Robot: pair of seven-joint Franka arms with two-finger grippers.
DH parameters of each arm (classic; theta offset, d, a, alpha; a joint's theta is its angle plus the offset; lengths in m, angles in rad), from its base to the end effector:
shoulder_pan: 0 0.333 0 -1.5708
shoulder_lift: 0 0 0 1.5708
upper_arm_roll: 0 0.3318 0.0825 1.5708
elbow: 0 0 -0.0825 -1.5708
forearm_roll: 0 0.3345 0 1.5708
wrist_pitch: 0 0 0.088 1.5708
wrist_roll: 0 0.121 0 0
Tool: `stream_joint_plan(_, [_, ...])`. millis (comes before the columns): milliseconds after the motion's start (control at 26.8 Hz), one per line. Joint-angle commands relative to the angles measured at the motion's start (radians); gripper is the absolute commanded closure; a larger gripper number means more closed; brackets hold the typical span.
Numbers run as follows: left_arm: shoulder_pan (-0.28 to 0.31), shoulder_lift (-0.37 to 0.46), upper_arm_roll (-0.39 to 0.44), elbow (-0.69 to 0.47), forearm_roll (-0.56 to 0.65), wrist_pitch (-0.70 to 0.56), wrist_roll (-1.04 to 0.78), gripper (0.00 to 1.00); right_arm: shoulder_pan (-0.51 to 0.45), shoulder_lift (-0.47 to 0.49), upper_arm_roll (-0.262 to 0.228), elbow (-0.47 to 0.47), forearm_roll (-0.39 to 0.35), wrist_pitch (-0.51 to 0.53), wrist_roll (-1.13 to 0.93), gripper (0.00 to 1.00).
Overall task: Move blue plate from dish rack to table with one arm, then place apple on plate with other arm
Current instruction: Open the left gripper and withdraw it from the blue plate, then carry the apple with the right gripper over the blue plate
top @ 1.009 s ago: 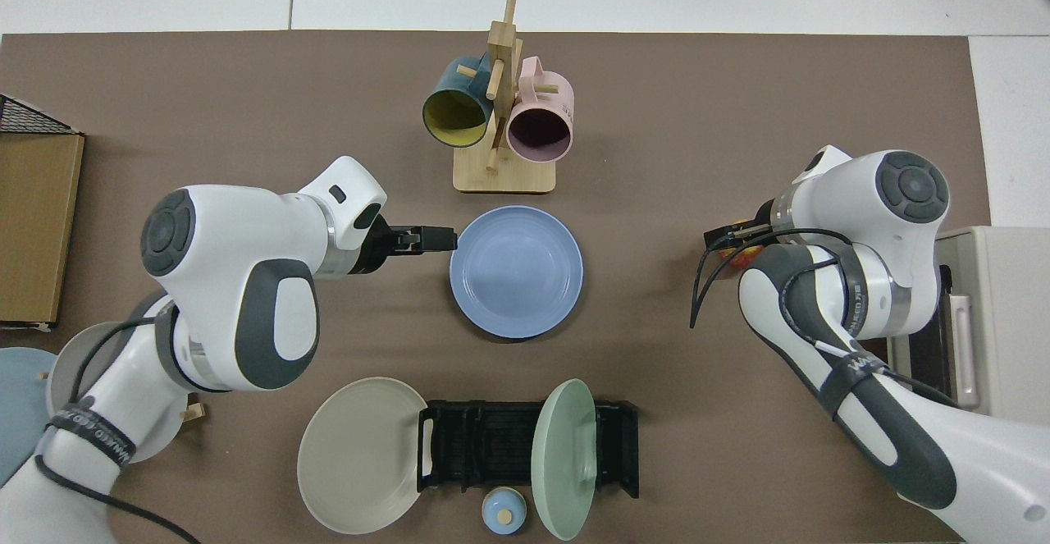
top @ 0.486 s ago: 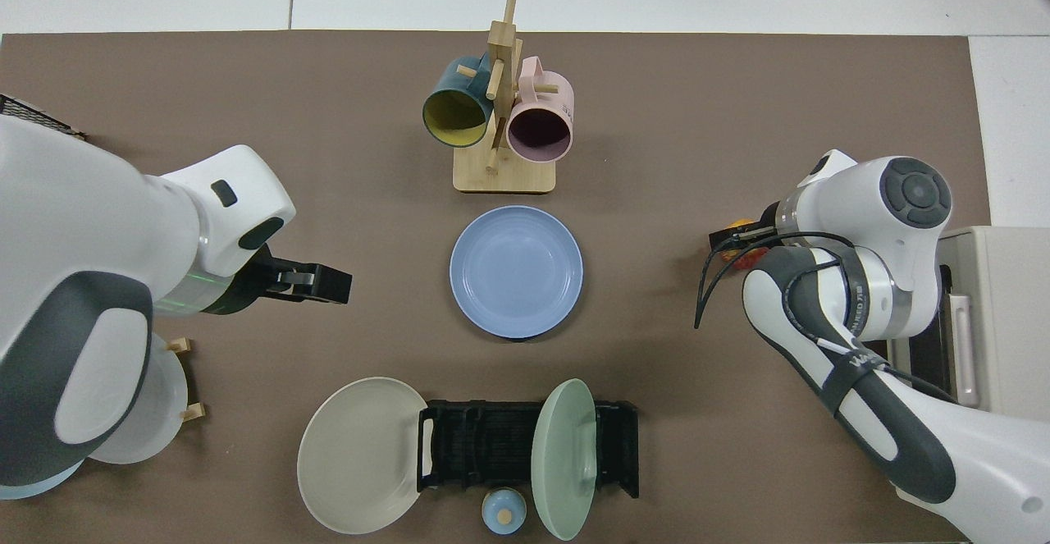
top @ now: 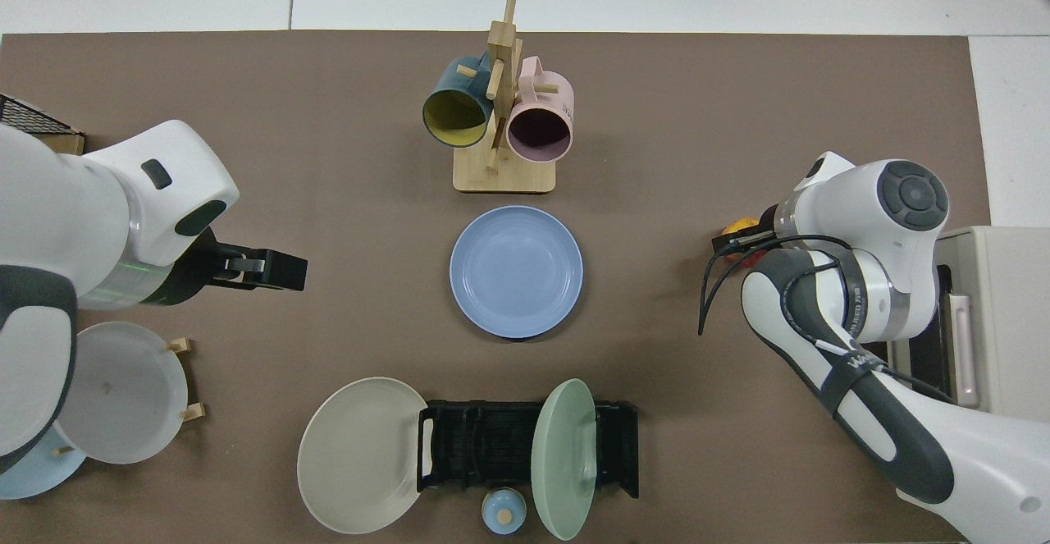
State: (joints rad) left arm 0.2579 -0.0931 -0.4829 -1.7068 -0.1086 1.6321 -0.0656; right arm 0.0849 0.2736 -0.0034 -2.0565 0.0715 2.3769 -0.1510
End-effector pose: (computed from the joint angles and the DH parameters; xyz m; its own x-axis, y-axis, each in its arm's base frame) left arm 0.4649 -0.1308 0.6145 0.9885 -0.1509 0.0034 -0.1508 -0.9864 0.0656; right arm 0.5601 0.0473 0.3430 0.9823 0.1798 0.0526 0.1821 -0.9823 -0.0435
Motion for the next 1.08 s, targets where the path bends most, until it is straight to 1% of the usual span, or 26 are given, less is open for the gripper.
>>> stream_joint_plan(0, [0.004,-0.007,-0.013,0.018,0.021,-0.02,-0.002,0.0,0.013,-0.016,0.007,0.024,0.007,-0.017,0.039,1.0])
stream_joint_plan(112, [0.012,-0.004,0.001,0.033,0.02,-0.024,0.001,0.0,0.039,-0.025,0.005,0.074,0.004,-0.085,0.105,1.0])
stream_joint_plan(187, [-0.014,0.0,0.055,0.036,0.02,-0.031,0.0,0.0,0.053,-0.037,0.005,0.11,0.001,-0.125,0.14,1.0])
stream_joint_plan(261, [-0.067,0.003,0.099,0.048,0.02,-0.055,0.0,0.0,0.071,-0.053,0.005,0.136,0.001,-0.163,0.177,1.0])
stream_joint_plan(374, [-0.149,0.033,0.2,0.105,0.021,-0.11,0.001,0.0,0.117,-0.083,0.005,0.147,-0.002,-0.208,0.255,1.0])
stream_joint_plan(448, [-0.222,0.061,0.274,0.168,0.035,-0.153,0.001,0.01,0.168,-0.099,0.002,0.147,-0.006,-0.219,0.316,1.0])
stream_joint_plan(486, [-0.247,0.075,0.302,0.191,0.044,-0.172,0.001,0.01,0.194,-0.103,0.0,0.148,-0.006,-0.225,0.349,1.0])
stream_joint_plan(523, [-0.259,0.088,0.312,0.212,0.058,-0.185,0.001,0.01,0.222,-0.106,-0.001,0.148,-0.012,-0.229,0.381,1.0])
stream_joint_plan(635, [-0.264,0.113,0.314,0.262,0.078,-0.196,0.001,0.01,0.297,-0.106,-0.001,0.16,-0.025,-0.228,0.493,1.0])
stream_joint_plan(784, [-0.249,0.125,0.313,0.28,0.078,-0.196,0.001,0.01,0.334,-0.108,0.011,0.18,-0.01,-0.22,0.579,1.0])
stream_joint_plan(934, [-0.249,0.112,0.319,0.279,0.082,-0.189,0.004,0.0,0.401,-0.103,0.011,0.182,0.001,-0.211,0.633,1.0])
stream_joint_plan(1046, [-0.247,0.095,0.325,0.263,0.083,-0.193,0.009,0.0,0.444,-0.076,0.014,0.179,0.007,-0.136,0.663,1.0])
